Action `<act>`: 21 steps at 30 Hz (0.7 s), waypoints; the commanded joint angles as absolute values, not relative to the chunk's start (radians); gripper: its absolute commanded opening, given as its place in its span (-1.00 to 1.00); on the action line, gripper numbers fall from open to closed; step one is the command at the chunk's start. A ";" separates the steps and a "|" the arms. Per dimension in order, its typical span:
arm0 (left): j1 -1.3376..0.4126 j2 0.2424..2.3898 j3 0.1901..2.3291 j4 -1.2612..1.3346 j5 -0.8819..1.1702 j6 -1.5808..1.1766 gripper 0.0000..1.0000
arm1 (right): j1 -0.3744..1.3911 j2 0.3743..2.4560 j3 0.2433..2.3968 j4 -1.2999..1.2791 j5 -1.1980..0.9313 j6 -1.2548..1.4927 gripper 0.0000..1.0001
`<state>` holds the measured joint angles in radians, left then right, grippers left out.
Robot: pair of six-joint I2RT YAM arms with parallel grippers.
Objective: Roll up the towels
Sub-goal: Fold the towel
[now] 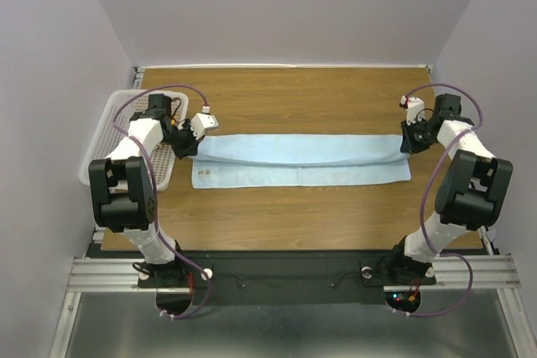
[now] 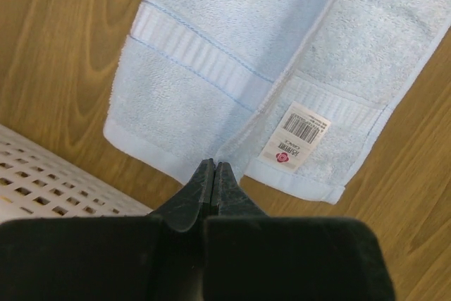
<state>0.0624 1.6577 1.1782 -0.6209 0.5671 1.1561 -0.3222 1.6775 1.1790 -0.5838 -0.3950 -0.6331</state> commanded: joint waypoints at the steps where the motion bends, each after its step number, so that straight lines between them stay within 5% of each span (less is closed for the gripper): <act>1: 0.071 1.631 1.126 -0.608 0.514 1.171 -1.00 | -0.333 1.652 1.170 -0.580 -0.410 -0.675 -0.99; 21: 0.067 1.510 1.198 -0.762 0.537 1.183 -1.00 | -0.390 1.586 1.229 -0.641 -0.437 -0.699 -0.99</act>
<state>0.0551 1.5932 1.1633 -0.6800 0.5541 1.1522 -0.3668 1.6489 1.1889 -0.6209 -0.4244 -0.6586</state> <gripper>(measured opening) 0.025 0.035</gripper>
